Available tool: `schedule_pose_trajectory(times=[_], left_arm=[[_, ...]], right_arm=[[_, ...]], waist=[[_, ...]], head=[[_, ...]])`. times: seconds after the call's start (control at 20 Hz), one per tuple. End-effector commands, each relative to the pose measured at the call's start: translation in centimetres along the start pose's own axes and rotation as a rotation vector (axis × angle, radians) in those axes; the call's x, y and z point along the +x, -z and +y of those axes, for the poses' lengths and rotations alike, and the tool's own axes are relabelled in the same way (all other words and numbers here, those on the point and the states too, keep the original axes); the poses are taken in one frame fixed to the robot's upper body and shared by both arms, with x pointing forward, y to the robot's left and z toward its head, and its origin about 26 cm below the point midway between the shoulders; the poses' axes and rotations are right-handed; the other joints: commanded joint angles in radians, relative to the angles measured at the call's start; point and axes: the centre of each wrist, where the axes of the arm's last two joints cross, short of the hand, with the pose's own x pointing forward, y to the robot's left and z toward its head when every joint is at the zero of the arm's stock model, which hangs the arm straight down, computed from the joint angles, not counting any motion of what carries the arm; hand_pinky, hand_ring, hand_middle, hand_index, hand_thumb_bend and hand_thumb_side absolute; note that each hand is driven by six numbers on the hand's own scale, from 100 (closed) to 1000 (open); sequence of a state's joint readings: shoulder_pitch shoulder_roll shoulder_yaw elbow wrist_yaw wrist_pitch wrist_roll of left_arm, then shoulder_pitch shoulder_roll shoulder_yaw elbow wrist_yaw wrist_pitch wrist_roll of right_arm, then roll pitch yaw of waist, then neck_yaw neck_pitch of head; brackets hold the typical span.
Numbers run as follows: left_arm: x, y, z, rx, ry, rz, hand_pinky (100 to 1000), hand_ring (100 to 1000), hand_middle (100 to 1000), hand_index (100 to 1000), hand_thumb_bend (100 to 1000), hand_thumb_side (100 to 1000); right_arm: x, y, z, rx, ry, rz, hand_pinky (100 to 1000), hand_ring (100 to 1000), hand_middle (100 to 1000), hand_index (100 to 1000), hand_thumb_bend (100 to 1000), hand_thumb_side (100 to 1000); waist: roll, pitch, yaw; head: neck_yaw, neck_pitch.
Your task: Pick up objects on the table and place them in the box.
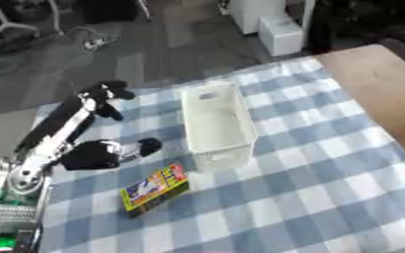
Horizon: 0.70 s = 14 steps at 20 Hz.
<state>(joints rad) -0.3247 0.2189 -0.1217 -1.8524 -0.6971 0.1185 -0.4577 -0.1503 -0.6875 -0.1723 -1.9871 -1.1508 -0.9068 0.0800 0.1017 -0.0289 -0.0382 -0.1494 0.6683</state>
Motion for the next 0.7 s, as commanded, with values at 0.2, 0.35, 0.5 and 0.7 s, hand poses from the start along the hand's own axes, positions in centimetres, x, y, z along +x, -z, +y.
schedule_pose_trajectory(times=[0.2,0.35,0.5,0.7], left_arm=[[-0.29,0.23,0.06,-0.144,0.083,0.015,765,703,916,848,686,689],[-0.52,0.39,-0.07,-0.226,0.105,0.045,759,714,905,869,703,667],[-0.56,0.58,-0.17,-0.299,0.121,0.064,743,701,879,867,688,654],[-0.66,0.83,-0.5,-0.387,0.138,0.076,740,708,862,875,674,638]], right_arm=[[0.31,0.97,0.21,0.046,-0.003,-0.004,499,478,474,591,100,1000],[0.34,0.93,0.19,0.045,-0.005,-0.003,499,477,474,591,100,1000],[0.41,0.95,0.13,0.042,-0.009,-0.004,498,477,474,591,100,1000],[0.48,0.9,0.06,0.04,-0.015,-0.003,499,477,473,591,100,1000]], waist=[[-0.007,-0.005,-0.004],[-0.008,-0.007,-0.013],[-0.01,-0.008,-0.021],[-0.01,-0.008,-0.024]], head=[[0.002,0.0],[-0.015,-0.003],[-0.063,-0.011],[-0.112,-0.022]])
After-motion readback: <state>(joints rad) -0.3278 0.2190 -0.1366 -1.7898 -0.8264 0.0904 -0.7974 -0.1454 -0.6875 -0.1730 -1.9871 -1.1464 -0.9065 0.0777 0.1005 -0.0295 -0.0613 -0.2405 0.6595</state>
